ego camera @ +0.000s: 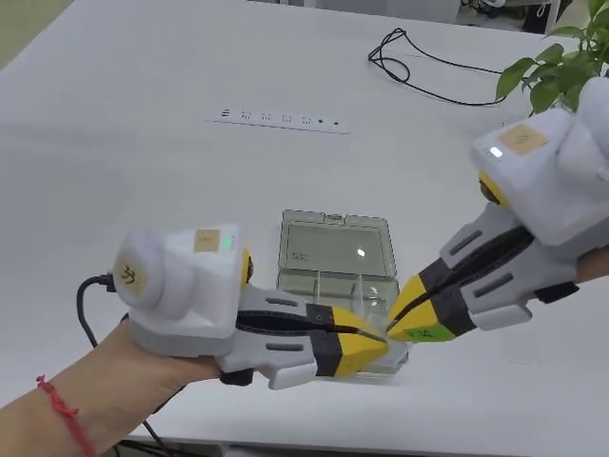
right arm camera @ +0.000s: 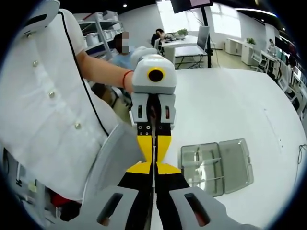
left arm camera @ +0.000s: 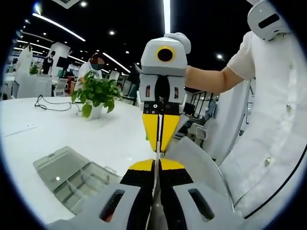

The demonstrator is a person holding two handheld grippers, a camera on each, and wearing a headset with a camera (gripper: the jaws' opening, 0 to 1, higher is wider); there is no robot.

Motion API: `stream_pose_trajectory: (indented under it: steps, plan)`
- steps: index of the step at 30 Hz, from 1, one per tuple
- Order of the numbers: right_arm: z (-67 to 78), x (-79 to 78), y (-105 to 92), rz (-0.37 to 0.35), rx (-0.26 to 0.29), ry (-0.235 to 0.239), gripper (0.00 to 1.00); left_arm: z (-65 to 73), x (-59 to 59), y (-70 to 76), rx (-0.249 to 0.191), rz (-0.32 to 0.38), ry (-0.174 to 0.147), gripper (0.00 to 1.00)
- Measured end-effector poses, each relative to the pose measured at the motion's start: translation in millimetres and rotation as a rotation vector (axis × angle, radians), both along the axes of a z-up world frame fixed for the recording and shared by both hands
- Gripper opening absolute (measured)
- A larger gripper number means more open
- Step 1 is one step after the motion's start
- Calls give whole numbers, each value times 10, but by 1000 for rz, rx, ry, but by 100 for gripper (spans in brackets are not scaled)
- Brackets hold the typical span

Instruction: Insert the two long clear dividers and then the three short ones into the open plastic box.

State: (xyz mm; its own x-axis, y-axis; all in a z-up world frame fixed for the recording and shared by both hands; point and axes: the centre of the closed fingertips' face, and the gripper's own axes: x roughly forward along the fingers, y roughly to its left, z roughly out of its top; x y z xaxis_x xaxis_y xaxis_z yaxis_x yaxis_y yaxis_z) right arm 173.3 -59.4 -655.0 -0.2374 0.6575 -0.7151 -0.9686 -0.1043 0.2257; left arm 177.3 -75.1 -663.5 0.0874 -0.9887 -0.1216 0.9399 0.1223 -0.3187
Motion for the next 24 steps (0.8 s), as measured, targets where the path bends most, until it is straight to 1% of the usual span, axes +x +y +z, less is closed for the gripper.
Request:
stream_pose_trajectory:
  steps: [2, 10, 12, 14, 16, 20, 22, 24]
  plan:
    - [0, 13, -1, -2, -1, -3, 3, -9, 7, 11, 5, 5, -4, 0]
    - [17, 67, -12, -21, 7, -9, 3, -52, 45, 64, 17, 26, 2, 0]
    - [25, 86, -20, -29, 7, -12, 3, -74, 60, 85, 23, 36, 10, 2]
    - [19, 115, -30, -35, 7, -16, 3, -90, 78, 109, 26, 47, 10, 5]
    - [19, 137, -32, -42, 8, -19, 3, -120, 111, 143, 33, 65, 20, 8]
    - [9, 181, -34, -50, 6, -25, 3, -155, 168, 215, 43, 97, 22, 17]
    - [-3, 218, -42, -56, 2, -33, 3, -180, 199, 259, 50, 115, 30, 21]
    - [-17, 263, -49, -63, -2, -44, 3, -205, 237, 310, 58, 137, 28, 26]
